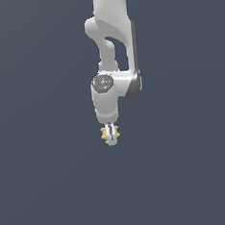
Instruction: Pick up the object and move it to a goal position.
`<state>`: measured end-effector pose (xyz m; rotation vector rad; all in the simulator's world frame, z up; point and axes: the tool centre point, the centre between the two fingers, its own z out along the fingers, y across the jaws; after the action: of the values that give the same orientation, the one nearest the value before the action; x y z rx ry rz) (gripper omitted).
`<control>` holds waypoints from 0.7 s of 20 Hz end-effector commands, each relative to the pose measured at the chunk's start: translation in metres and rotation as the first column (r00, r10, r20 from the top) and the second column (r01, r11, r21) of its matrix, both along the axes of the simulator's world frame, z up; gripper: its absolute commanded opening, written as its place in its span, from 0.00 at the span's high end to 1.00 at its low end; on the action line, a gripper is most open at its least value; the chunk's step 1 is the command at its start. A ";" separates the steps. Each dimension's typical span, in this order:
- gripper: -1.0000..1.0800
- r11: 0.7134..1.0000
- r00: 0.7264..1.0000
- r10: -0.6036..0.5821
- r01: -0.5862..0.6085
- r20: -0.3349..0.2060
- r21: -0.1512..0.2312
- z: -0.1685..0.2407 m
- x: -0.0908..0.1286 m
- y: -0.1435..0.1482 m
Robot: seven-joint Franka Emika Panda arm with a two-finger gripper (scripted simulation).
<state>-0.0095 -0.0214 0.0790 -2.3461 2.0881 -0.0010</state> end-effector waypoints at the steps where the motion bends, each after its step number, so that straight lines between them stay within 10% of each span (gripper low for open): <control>1: 0.04 1.000 1.000 -0.002 0.002 -0.001 0.000 -0.012 -0.001 0.000; 10: 0.04 1.000 1.000 -0.004 0.004 -0.001 0.000 -0.039 0.000 0.000; 11: 1.00 1.000 1.000 -0.004 0.004 -0.001 0.000 -0.039 0.000 0.000; 14: 1.00 1.000 1.000 -0.004 0.004 -0.001 0.000 -0.039 0.000 0.000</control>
<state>-0.0101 -0.0216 0.0403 -2.3432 2.0936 0.0011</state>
